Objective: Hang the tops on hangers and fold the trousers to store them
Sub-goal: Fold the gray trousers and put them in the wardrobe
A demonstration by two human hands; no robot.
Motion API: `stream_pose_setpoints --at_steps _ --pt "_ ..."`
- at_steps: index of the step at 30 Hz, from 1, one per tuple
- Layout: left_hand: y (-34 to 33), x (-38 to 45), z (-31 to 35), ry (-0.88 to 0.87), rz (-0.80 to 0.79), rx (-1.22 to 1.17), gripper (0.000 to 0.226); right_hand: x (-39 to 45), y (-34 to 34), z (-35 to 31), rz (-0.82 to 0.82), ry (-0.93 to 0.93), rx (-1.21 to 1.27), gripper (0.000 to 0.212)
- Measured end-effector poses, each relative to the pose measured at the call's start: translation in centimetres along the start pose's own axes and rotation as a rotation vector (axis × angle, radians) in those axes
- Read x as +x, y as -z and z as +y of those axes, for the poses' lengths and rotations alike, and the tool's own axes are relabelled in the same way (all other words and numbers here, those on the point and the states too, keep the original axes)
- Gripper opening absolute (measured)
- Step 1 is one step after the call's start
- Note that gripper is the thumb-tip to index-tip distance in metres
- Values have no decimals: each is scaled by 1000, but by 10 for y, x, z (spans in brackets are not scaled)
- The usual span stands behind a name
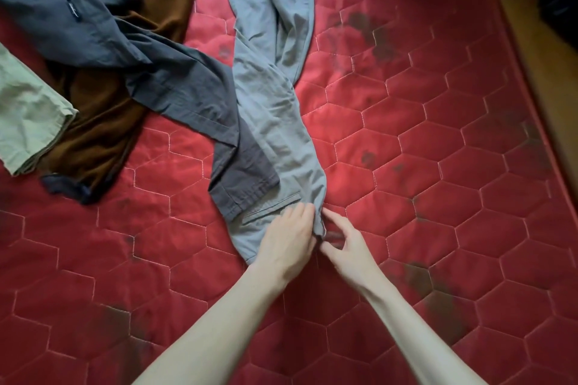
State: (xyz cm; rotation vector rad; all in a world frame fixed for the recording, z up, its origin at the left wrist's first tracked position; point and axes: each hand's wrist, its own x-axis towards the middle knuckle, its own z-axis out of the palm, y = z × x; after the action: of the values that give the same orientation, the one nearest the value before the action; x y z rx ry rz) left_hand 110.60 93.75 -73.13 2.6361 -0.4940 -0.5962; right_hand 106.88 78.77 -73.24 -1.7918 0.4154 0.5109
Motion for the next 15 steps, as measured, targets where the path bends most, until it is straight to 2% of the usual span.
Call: stream_pose_setpoints --at_steps 5,7,10,15 --pt "6 -9 1 80 144 -422 3 -1 -17 8 0 -20 56 72" --pt "11 -12 5 144 200 -511 5 0 -29 7 -10 -60 26 53" --pt "24 -19 8 128 254 -501 8 0 -41 -1 61 -65 25 21" --pt "64 -34 1 50 230 -345 19 -19 -24 -35 308 -55 113 29"
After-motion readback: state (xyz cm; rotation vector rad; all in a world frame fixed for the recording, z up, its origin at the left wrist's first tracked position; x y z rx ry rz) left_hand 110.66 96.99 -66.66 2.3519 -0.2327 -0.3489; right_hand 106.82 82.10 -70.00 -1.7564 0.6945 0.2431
